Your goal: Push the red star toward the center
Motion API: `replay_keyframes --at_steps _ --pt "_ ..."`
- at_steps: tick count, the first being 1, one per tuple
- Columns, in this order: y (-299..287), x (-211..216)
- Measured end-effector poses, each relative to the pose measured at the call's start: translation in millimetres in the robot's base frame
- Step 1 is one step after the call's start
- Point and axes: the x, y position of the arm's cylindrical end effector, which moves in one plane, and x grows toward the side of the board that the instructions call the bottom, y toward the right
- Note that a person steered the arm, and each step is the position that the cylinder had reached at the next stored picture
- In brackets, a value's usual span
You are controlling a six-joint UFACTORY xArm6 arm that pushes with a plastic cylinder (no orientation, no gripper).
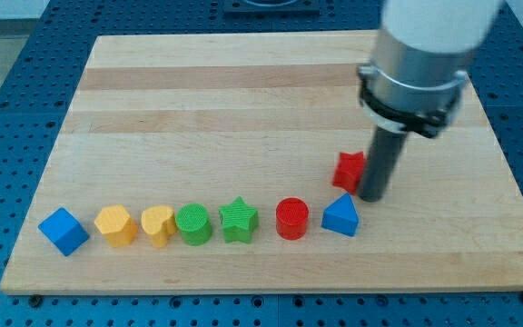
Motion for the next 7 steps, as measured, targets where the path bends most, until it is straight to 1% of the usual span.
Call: replay_keyframes --at_steps 1,2,3,4,5,6,7 --pt "-42.0 -27.3" --pt "-62.8 -55.5" --pt "-64.1 -82.2" --pt "-36.3 -83.3" --pt "15.9 -85.8" --pt "32.6 -115.7" --pt "10.0 -131.7"
